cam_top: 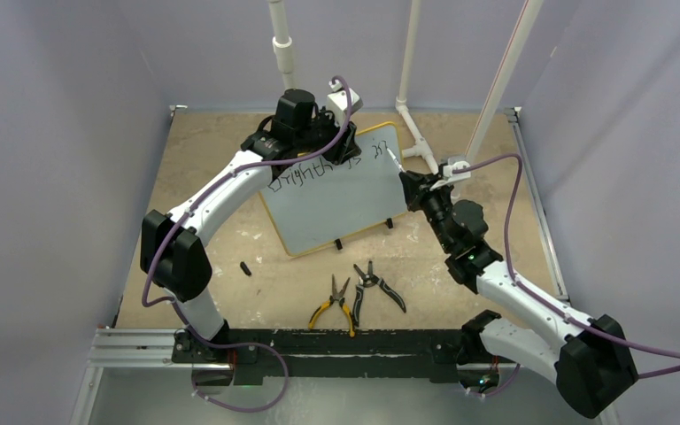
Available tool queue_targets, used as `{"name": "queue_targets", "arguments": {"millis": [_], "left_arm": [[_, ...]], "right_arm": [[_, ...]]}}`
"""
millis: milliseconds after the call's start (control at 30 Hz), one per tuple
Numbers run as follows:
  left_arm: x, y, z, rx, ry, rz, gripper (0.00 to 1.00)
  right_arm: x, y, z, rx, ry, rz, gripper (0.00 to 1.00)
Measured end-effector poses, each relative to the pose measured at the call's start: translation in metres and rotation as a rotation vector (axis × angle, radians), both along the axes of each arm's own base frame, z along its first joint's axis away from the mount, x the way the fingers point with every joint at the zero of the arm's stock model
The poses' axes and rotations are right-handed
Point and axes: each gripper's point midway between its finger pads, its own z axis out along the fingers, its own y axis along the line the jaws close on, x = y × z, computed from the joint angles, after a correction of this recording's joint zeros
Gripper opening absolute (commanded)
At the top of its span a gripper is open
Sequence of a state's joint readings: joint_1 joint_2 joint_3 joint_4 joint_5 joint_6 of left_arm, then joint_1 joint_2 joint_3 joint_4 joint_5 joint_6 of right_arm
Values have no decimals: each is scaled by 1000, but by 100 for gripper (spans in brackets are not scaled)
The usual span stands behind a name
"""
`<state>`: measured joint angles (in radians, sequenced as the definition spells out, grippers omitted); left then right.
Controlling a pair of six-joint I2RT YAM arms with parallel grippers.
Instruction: Write a sentence on the whiteboard
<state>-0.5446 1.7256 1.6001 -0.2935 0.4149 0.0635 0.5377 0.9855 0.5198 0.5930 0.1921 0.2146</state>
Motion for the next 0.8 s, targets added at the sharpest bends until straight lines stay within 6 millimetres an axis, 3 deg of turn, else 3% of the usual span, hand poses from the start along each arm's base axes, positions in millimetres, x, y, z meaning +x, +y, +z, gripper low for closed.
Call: {"name": "queue_targets", "arguments": {"millis": [800], "left_arm": [[1,0,0,0,0,4,0]], "right_arm": [[0,-6,-11,-2,43,-32,0]]}}
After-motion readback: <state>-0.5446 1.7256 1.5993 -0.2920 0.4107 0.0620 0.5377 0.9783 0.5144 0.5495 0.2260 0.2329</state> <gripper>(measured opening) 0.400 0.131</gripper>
